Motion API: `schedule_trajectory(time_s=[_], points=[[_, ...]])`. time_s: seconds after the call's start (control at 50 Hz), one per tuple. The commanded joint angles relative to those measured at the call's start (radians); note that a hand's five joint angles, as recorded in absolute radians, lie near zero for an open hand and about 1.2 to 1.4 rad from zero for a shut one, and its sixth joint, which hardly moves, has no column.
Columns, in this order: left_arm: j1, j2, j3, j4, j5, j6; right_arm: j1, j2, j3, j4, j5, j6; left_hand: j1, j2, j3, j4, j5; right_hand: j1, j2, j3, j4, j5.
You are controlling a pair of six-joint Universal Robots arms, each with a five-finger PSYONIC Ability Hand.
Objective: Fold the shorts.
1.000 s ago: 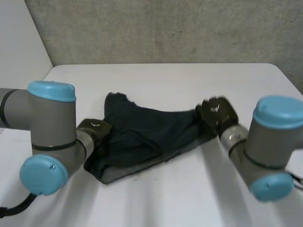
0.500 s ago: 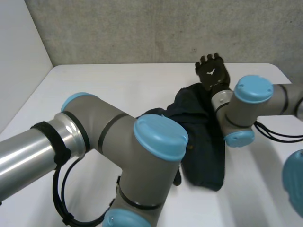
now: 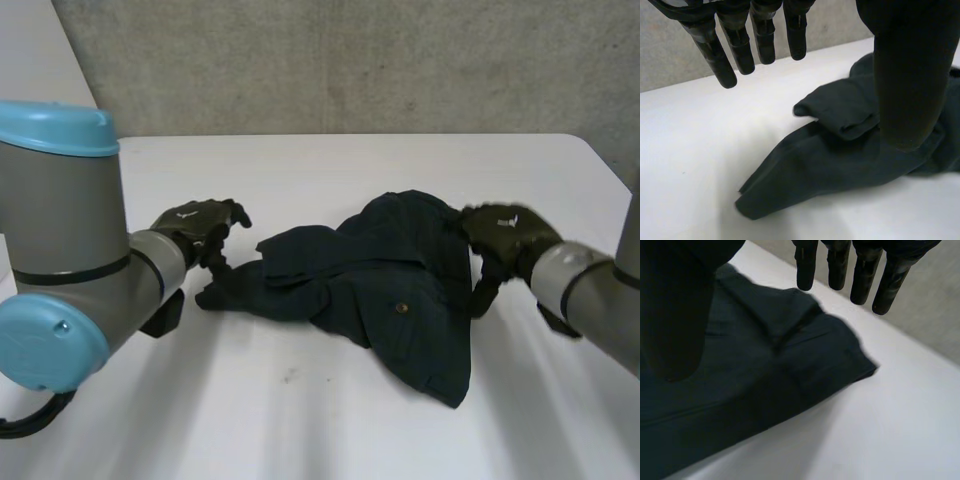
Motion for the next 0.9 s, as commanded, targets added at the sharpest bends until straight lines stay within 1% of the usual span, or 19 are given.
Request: schedule_trajectory(time_s=[0.02, 0.12, 0.22, 0.34, 0.42, 0.44, 0.48, 0.52, 0.54, 0.56, 0.58, 0.62, 0.68, 0.7, 0.76, 0.78, 0.84, 0.86, 0.9], points=[[0.042, -0.05, -0.034, 0.079, 0.017, 0.107, 0.007, -0.091, 0.184, -0.029, -0.017, 0.146, 0.072, 0.066, 0.069, 0.062, 0.064, 0.109, 0.09, 0.096, 0.075, 0.072], [0.043, -0.122, -0.035, 0.153, 0.017, 0.185, 0.019, -0.122, 0.293, -0.1, -0.01, 0.201, 0.086, 0.081, 0.083, 0.077, 0.079, 0.109, 0.09, 0.096, 0.075, 0.072], [0.045, -0.176, -0.035, 0.203, 0.021, 0.28, 0.042, -0.107, 0.376, -0.195, 0.01, 0.245, 0.086, 0.081, 0.083, 0.077, 0.079, 0.112, 0.093, 0.099, 0.077, 0.075], [0.043, -0.233, -0.022, 0.249, 0.017, 0.333, 0.063, -0.053, 0.404, -0.275, 0.019, 0.319, 0.092, 0.087, 0.089, 0.083, 0.085, 0.112, 0.093, 0.099, 0.077, 0.075], [0.042, -0.264, -0.006, 0.274, 0.014, 0.36, 0.097, -0.024, 0.402, -0.31, 0.035, 0.33, 0.159, 0.154, 0.157, 0.15, 0.152, 0.124, 0.105, 0.111, 0.089, 0.087], [0.042, -0.271, 0.0, 0.28, 0.014, 0.368, 0.114, -0.018, 0.399, -0.328, 0.051, 0.33, 0.244, 0.238, 0.241, 0.234, 0.237, 0.17, 0.152, 0.157, 0.136, 0.133], [0.04, -0.277, 0.004, 0.286, 0.013, 0.372, 0.128, -0.012, 0.395, -0.353, 0.076, 0.33, 0.315, 0.309, 0.312, 0.305, 0.308, 0.261, 0.243, 0.248, 0.227, 0.224], [0.04, -0.287, 0.008, 0.297, 0.013, 0.374, 0.14, 0.005, 0.387, -0.391, 0.125, 0.325, 0.491, 0.485, 0.488, 0.481, 0.483, 0.536, 0.518, 0.523, 0.502, 0.499], [0.036, -0.293, 0.012, 0.307, 0.011, 0.374, 0.145, 0.017, 0.382, -0.419, 0.159, 0.321, 0.637, 0.631, 0.634, 0.627, 0.63, 0.802, 0.784, 0.789, 0.768, 0.765], [0.033, -0.296, 0.014, 0.312, 0.01, 0.374, 0.146, 0.021, 0.379, -0.427, 0.173, 0.318, 0.702, 0.697, 0.699, 0.693, 0.695, 0.921, 0.902, 0.908, 0.887, 0.884], [0.03, -0.297, 0.015, 0.321, 0.004, 0.376, 0.152, 0.028, 0.367, -0.437, 0.206, 0.307, 0.837, 0.831, 0.834, 0.827, 0.829, 1.197, 1.179, 1.184, 1.163, 1.16], [0.028, -0.284, 0.018, 0.329, -0.022, 0.376, 0.162, 0.03, 0.337, -0.438, 0.233, 0.266, 1.089, 1.083, 1.086, 1.079, 1.082, 1.2, 1.181, 1.187, 1.166, 1.163], [0.024, -0.262, 0.018, 0.329, -0.056, 0.383, 0.152, 0.019, 0.31, -0.43, 0.236, 0.2, 1.09, 1.084, 1.087, 1.08, 1.083, 1.2, 1.181, 1.187, 1.166, 1.163], [0.022, -0.209, 0.021, 0.32, -0.079, 0.392, 0.152, 0.002, 0.291, -0.424, 0.236, 0.145, 1.09, 1.084, 1.087, 1.08, 1.083, 1.2, 1.181, 1.187, 1.166, 1.163], [0.019, -0.111, 0.02, 0.315, -0.096, 0.412, 0.148, -0.065, 0.254, -0.41, 0.239, 0.048, 1.09, 1.084, 1.087, 1.08, 1.083, 1.2, 1.181, 1.187, 1.166, 1.163], [0.016, -0.045, 0.012, 0.312, -0.099, 0.428, 0.149, -0.123, 0.225, -0.395, 0.239, -0.021, 1.09, 1.084, 1.087, 1.08, 1.083, 1.2, 1.181, 1.187, 1.166, 1.163], [0.008, 0.052, 0.014, 0.301, -0.099, 0.455, 0.149, -0.202, 0.168, -0.363, 0.24, -0.128, 1.09, 1.084, 1.087, 1.08, 1.083, 1.2, 1.181, 1.187, 1.166, 1.163], [-0.001, 0.127, 0.018, 0.294, -0.099, 0.469, 0.149, -0.244, 0.128, -0.34, 0.242, -0.177, 1.09, 1.084, 1.087, 1.08, 1.083, 1.2, 1.181, 1.187, 1.166, 1.163], [-0.007, 0.198, 0.024, 0.285, -0.098, 0.483, 0.151, -0.278, 0.076, -0.304, 0.243, -0.216, 1.09, 1.084, 1.087, 1.08, 1.083, 1.2, 1.181, 1.187, 1.166, 1.163]])
